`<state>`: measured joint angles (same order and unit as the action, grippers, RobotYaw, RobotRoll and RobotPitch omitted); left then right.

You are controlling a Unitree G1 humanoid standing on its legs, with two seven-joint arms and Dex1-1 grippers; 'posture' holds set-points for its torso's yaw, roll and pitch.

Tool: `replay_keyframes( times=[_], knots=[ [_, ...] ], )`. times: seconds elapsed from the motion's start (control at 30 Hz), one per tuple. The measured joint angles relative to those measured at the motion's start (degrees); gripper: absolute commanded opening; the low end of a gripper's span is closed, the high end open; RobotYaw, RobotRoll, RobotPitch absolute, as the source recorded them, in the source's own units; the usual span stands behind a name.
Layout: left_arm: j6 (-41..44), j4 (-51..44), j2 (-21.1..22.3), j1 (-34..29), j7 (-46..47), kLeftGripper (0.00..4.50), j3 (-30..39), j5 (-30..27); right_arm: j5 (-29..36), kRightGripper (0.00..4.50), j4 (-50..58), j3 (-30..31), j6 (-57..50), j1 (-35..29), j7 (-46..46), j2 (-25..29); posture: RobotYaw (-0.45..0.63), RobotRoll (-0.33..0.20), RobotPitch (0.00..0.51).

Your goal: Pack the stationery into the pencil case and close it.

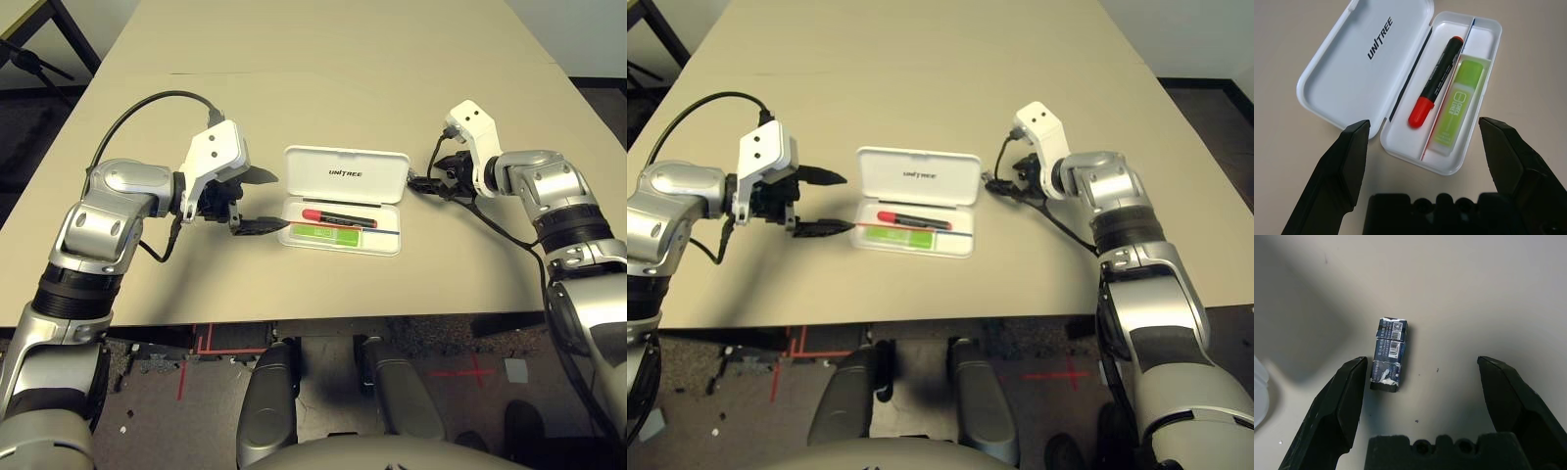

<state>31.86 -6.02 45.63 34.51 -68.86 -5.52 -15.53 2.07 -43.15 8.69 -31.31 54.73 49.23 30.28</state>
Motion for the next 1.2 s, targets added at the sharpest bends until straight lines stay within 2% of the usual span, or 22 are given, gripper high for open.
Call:
replay_keyframes(
  times=[0.03,0.2,0.37,0.43,0.9,1.2],
  knots=[
    [0.08,-0.01,0.05,-0.15,0.12,4.47,0.01,-0.08,-0.16,4.50,-0.21,-0.01,0.32,0.08,-0.02,-0.16,0.07,0.000,0.221],
    [0.23,-0.02,0.46,-0.90,0.83,4.50,0.39,-0.22,-1.27,2.78,-1.82,-0.38,1.66,0.65,-0.32,-0.91,0.06,0.000,0.218],
    [0.23,-0.01,0.64,-1.06,0.94,4.50,0.41,-0.23,-1.63,0.85,-1.90,-0.57,1.76,0.74,-0.22,-1.20,0.06,0.000,0.215],
    [0.23,0.01,0.64,-1.07,0.94,4.50,0.41,-0.23,-1.63,0.29,-1.88,-0.63,1.81,0.74,0.07,-1.27,0.06,0.000,0.215],
    [-0.68,1.39,0.77,-1.04,0.91,4.50,0.38,-0.18,-1.50,0.29,0.75,-0.56,-0.29,0.04,4.10,-0.74,0.04,0.000,0.209],
    [-1.81,2.58,0.89,-0.98,0.82,4.50,0.35,-0.12,-0.54,0.29,9.74,-0.52,-5.00,-2.91,9.21,5.18,0.03,0.000,0.202]
  ],
)
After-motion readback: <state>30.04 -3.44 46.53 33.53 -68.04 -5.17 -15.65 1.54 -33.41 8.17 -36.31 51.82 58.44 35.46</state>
